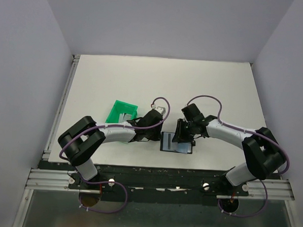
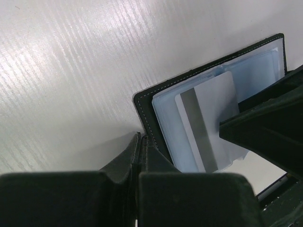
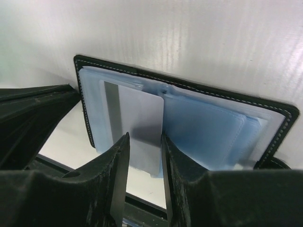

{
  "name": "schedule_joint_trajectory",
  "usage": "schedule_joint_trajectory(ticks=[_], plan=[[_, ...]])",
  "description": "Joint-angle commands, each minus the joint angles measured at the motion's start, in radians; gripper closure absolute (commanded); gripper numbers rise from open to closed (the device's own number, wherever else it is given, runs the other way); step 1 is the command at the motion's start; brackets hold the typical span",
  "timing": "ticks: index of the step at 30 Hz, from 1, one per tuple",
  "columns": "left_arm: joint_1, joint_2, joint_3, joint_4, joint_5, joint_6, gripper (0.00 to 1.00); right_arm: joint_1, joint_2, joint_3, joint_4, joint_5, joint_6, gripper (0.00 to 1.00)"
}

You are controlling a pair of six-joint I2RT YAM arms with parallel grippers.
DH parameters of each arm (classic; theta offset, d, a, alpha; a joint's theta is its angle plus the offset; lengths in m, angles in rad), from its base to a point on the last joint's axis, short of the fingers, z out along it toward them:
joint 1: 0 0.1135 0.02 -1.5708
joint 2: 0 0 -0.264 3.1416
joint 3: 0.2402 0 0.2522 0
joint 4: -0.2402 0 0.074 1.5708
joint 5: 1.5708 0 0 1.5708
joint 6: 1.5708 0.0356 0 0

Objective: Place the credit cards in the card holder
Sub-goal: Insert the credit card into the card holder.

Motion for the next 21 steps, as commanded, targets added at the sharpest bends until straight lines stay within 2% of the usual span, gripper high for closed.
schedule_joint_trajectory(ticks=[1, 13, 16, 21], plan=[[-0.008, 0.022, 0.001, 0.018, 0.034, 0.011, 1.00, 0.006, 0.029, -0.027, 0.108, -0.091, 0.023, 0.60], [-0.008, 0.026, 0.003, 0.021, 0.039, 0.006, 1.00, 0.020, 0.075, -0.004, 0.193, -0.192, 0.041, 0.64], [-0.008, 0.022, 0.001, 0.013, 0.036, 0.006, 1.00, 0.020, 0.047, 0.011, 0.144, -0.146, 0.026, 0.62], [-0.008, 0.018, 0.004, 0.003, 0.031, 0.004, 1.00, 0.022, -0.051, 0.064, -0.045, 0.016, -0.028, 0.56]])
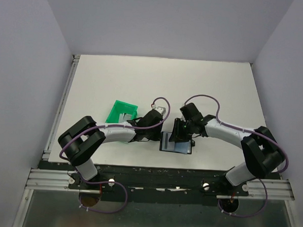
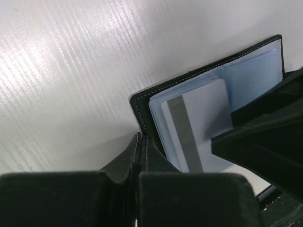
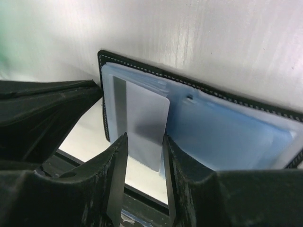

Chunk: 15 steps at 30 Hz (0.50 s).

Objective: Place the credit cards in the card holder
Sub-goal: Insert the credit card into the card holder.

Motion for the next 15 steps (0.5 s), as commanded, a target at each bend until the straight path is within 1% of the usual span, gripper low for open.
schedule_joint_trajectory(ticks=[1, 6, 10, 13, 15], plan=[[-0.008, 0.019, 0.009, -0.004, 0.029, 0.000, 1.00, 0.012, -0.107, 0.069, -0.153, 0.135, -0.049, 0.55], [-0.008, 0.025, 0.017, -0.010, 0.033, 0.000, 1.00, 0.012, -0.195, 0.108, -0.292, 0.263, -0.061, 0.53], [-0.008, 0.021, 0.018, -0.013, 0.033, 0.000, 1.00, 0.012, -0.239, 0.119, -0.405, 0.396, -0.049, 0.52], [-0.008, 0.007, 0.012, -0.013, 0.033, -0.001, 1.00, 0.012, -0.229, 0.108, -0.453, 0.459, -0.032, 0.52], [-0.008, -0.005, 0.009, -0.013, 0.034, -0.003, 1.00, 0.014, -0.212, 0.094, -0.462, 0.467, -0.023, 0.53]])
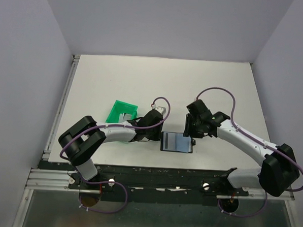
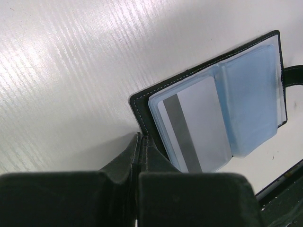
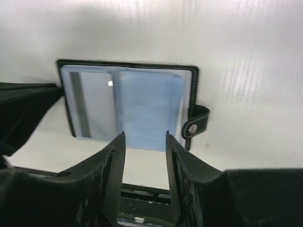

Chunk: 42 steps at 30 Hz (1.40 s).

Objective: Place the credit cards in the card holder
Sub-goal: Insert the credit card into the card holder, then close the card holder at the center of the board.

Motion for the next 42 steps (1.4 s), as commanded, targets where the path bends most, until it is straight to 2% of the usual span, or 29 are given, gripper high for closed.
schedule_joint_trajectory(ticks=[1, 15, 21, 30, 42], plan=[[-0.008, -0.013, 0.004, -0.036, 0.027, -0.002, 1.00, 0.004, 0.030, -0.021, -0.106, 0.118, 0.025, 0.53], [-0.008, -0.037, 0.033, -0.107, 0.033, -0.010, 1.00, 0.004, 0.139, -0.009, -0.195, 0.222, 0.067, 0.51], [-0.009, -0.048, 0.042, -0.125, 0.036, -0.016, 1.00, 0.004, 0.136, -0.023, -0.169, 0.251, 0.078, 0.54], [-0.008, -0.073, 0.031, -0.142, 0.030, -0.027, 1.00, 0.004, 0.162, -0.009, -0.149, 0.288, 0.073, 0.64], [-0.008, -0.034, -0.024, -0.130, 0.053, -0.064, 1.00, 0.002, 0.229, 0.017, -0.120, 0.251, 0.041, 0.88]])
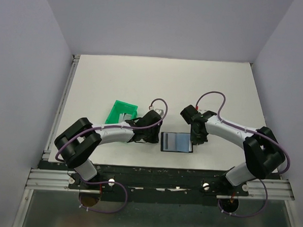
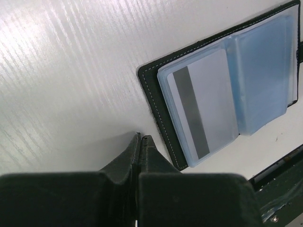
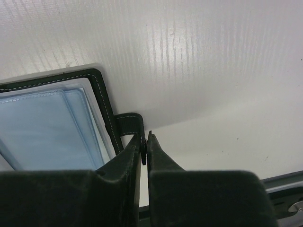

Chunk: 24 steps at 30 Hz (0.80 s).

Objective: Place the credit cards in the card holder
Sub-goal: Close the card holder at the center of the board.

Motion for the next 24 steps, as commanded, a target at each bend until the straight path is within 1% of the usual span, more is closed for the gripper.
schedule_joint_trajectory(ticks=[1, 5, 8, 12, 18, 24], plan=[[-0.008, 0.019, -0.027, -0.001, 0.035, -0.022, 1.00, 0.002, 0.030, 0.043, 0.018, -0.003, -0.013, 0.90], [-0.028, 0.059, -0.032, 0.010, 0.036, -0.036, 1.00, 0.002, 0.073, 0.070, 0.030, -0.047, -0.028, 0.97], [-0.042, 0.085, -0.048, 0.046, 0.050, -0.059, 1.00, 0.002, 0.095, 0.084, 0.045, -0.072, -0.045, 0.99], [-0.048, 0.105, -0.081, 0.103, 0.073, -0.092, 1.00, 0.002, 0.127, 0.113, 0.047, -0.113, -0.060, 0.99], [-0.046, 0.047, -0.121, 0.169, 0.070, -0.108, 1.00, 0.001, 0.149, 0.133, 0.056, -0.161, -0.070, 0.99], [-0.048, 0.027, -0.091, 0.210, 0.093, -0.105, 1.00, 0.002, 0.144, 0.133, 0.076, -0.193, -0.070, 0.99]])
